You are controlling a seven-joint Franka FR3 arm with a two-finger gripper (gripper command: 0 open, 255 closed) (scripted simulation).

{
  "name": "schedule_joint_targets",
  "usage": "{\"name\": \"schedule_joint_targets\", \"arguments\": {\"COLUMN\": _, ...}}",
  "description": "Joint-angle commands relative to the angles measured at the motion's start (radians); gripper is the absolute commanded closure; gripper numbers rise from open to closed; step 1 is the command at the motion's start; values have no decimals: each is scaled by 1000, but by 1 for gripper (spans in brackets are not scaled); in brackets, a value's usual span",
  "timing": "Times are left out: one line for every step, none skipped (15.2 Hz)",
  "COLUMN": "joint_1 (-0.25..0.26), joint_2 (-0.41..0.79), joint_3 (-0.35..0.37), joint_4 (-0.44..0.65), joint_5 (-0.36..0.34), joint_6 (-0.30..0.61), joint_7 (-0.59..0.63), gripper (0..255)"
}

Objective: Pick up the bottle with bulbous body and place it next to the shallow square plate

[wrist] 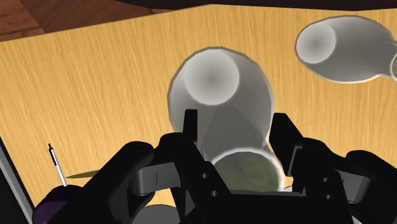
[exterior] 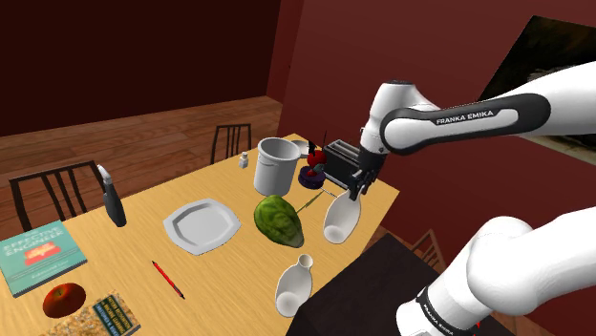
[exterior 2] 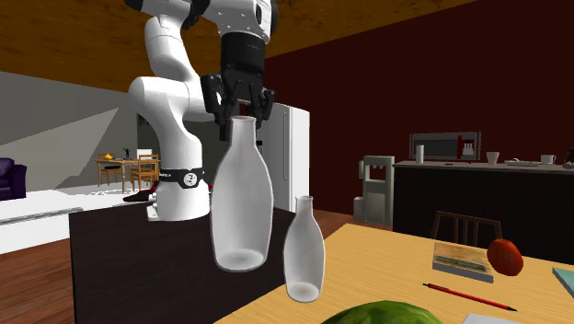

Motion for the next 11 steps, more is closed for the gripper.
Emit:
{"name": "schedule_joint_targets", "arguments": {"joint_1": -1, "joint_2": -18, "joint_3": 0, "joint_4": 17, "joint_5": 0, "joint_6": -35, "joint_7": -3, "gripper": 255}}
{"name": "schedule_joint_targets", "arguments": {"joint_1": -1, "joint_2": -25, "joint_3": 1, "joint_4": 26, "joint_5": 1, "joint_6": -51, "joint_7": -3, "gripper": 255}}
{"name": "schedule_joint_targets", "arguments": {"joint_1": -1, "joint_2": -32, "joint_3": 2, "joint_4": 35, "joint_5": 2, "joint_6": -67, "joint_7": -4, "gripper": 255}}
{"name": "schedule_joint_targets", "arguments": {"joint_1": -1, "joint_2": -38, "joint_3": 3, "joint_4": 44, "joint_5": 2, "joint_6": -82, "joint_7": -4, "gripper": 255}}
{"name": "schedule_joint_targets", "arguments": {"joint_1": 0, "joint_2": -45, "joint_3": 4, "joint_4": 54, "joint_5": 3, "joint_6": -98, "joint_7": -5, "gripper": 255}}
{"name": "schedule_joint_targets", "arguments": {"joint_1": 0, "joint_2": -50, "joint_3": 5, "joint_4": 63, "joint_5": 4, "joint_6": -114, "joint_7": -5, "gripper": 255}}
{"name": "schedule_joint_targets", "arguments": {"joint_1": 0, "joint_2": -56, "joint_3": 5, "joint_4": 73, "joint_5": 4, "joint_6": -129, "joint_7": -6, "gripper": 255}}
{"name": "schedule_joint_targets", "arguments": {"joint_1": 0, "joint_2": -61, "joint_3": 6, "joint_4": 83, "joint_5": 5, "joint_6": -144, "joint_7": -6, "gripper": 255}}
{"name": "schedule_joint_targets", "arguments": {"joint_1": 0, "joint_2": -66, "joint_3": 7, "joint_4": 94, "joint_5": 6, "joint_6": -160, "joint_7": -6, "gripper": 255}}
{"name": "schedule_joint_targets", "arguments": {"joint_1": 1, "joint_2": -71, "joint_3": 8, "joint_4": 104, "joint_5": 7, "joint_6": -175, "joint_7": -7, "gripper": 255}}
{"name": "schedule_joint_targets", "arguments": {"joint_1": 1, "joint_2": -75, "joint_3": 9, "joint_4": 115, "joint_5": 7, "joint_6": -190, "joint_7": -7, "gripper": 255}}
